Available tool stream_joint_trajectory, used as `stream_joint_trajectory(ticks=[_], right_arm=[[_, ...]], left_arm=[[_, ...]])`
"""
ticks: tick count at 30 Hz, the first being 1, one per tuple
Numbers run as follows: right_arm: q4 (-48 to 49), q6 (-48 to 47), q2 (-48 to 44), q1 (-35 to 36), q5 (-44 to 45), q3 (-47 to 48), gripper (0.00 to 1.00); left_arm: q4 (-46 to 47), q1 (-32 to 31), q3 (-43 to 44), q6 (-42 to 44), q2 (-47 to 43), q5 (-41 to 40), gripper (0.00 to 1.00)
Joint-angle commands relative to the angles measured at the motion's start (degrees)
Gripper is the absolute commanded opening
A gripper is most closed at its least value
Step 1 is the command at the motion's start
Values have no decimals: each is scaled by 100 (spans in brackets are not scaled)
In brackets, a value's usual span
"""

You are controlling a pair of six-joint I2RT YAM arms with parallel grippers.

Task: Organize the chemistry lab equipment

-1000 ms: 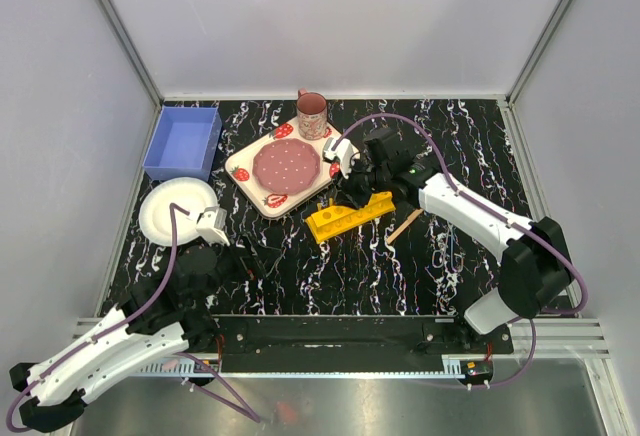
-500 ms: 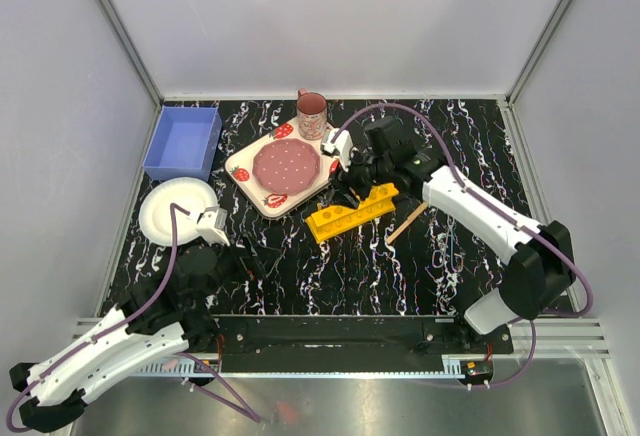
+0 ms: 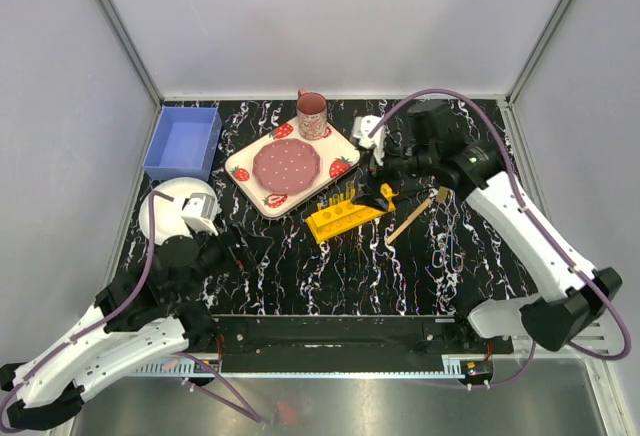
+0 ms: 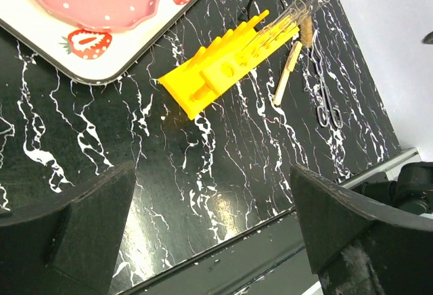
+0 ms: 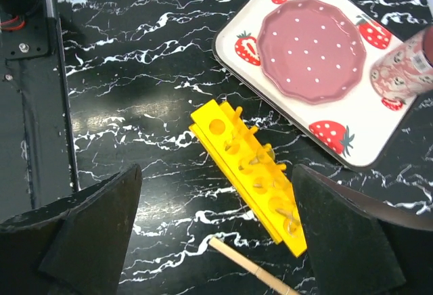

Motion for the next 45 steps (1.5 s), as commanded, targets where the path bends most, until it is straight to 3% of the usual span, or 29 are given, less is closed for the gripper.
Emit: stream_joint_trajectory(ticks=[1,13,19,25,29,32,41,45], right_arm=[[-346,95,-557,-609,-453,246,100],[155,1738,-2174,-2553,566,-1265,100],[164,2591,-2017,-3274,708,-1670,100],[278,3102,-1218,-4222,-91,-1828,100],[278,2849,-341,-4549,-750,-1706,98],[51,2077,178,-4558,-1267,-1539,92],[-354,1398,1155,-4541,-690,-748,78],[-407,1161,1384,-4295,-453,-493,76]], left_arm=[[-51,19,496,421,396,-135,99],[-148,19,734,589,932,75,99],[-192,19,699,483,906,129,99],[-210,19,655,527,810,208,99],[-175,19,541,667,757,190,99],[105,19,305,834,695,138,99],[1028,27,14,1151,1046,497,99],[1258,19,-109,705,1196,709,99]])
